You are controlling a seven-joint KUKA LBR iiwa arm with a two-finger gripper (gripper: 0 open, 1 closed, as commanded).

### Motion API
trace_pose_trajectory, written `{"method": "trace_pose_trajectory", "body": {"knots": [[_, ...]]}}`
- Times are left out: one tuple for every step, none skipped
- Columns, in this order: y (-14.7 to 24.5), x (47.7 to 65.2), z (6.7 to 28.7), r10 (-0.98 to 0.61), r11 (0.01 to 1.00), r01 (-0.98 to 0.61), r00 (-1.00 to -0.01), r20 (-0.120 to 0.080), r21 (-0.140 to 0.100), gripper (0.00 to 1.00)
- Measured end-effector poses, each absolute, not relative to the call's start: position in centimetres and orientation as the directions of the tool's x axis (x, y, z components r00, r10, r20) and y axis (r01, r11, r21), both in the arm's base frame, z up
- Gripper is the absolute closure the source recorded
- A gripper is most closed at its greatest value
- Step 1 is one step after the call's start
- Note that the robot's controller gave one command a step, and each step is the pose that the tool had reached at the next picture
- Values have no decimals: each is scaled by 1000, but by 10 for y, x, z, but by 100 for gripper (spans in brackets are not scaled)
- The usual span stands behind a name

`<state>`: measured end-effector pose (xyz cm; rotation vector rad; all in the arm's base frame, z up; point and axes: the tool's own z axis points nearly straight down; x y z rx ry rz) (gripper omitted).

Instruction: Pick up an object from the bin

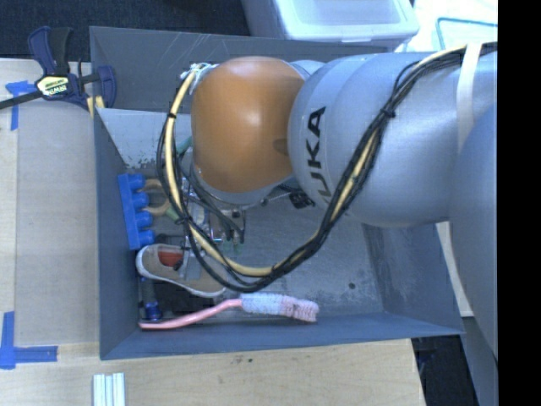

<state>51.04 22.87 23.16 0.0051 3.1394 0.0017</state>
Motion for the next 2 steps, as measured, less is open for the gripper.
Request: {"method": "trace_pose_trajectory", "body": {"knots": [[229, 510, 232, 3, 1000, 3, -1000, -2, 1, 0], [230, 511, 229, -17, 1000, -17, -1000, -2, 1, 0]]}}
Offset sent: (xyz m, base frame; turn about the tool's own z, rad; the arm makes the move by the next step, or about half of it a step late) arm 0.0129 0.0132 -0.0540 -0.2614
